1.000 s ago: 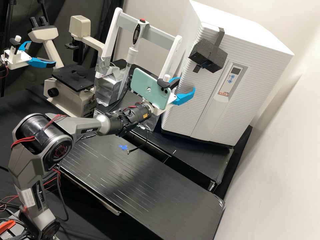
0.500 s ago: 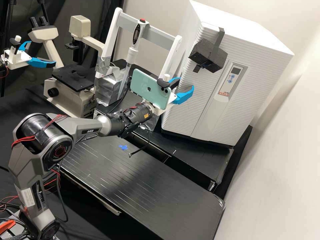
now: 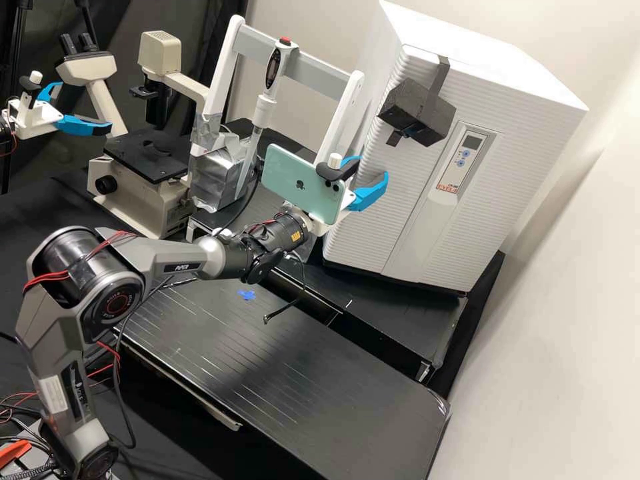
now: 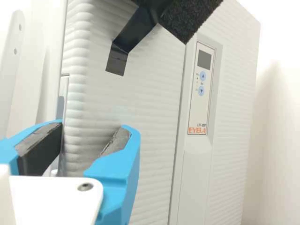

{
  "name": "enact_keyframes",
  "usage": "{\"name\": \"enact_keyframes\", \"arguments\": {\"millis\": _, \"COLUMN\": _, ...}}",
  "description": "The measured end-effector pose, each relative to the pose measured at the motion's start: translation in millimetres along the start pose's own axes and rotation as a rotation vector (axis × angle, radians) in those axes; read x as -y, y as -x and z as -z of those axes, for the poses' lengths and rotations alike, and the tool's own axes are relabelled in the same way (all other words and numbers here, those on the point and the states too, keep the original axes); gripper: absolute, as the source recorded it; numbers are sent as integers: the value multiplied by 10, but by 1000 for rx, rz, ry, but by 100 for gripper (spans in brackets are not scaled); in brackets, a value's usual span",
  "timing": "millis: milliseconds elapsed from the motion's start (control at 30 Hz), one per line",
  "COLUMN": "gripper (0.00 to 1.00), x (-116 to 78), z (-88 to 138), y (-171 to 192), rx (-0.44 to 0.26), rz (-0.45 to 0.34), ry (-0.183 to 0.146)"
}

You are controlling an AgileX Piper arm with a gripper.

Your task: Open the door

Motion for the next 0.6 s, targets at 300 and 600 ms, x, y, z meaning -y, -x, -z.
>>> {"name": "enact_keyframes", "arguments": {"millis": 300, "gripper": 0, "x": -108, "z": -184, "y": 141, "rx": -46, "rz": -19, "ry": -30}}
{"name": "enact_keyframes", "arguments": {"millis": 600, "gripper": 0, "x": -312, "z": -542, "y": 541, "rx": -56, "rz": -115, "ry": -132}}
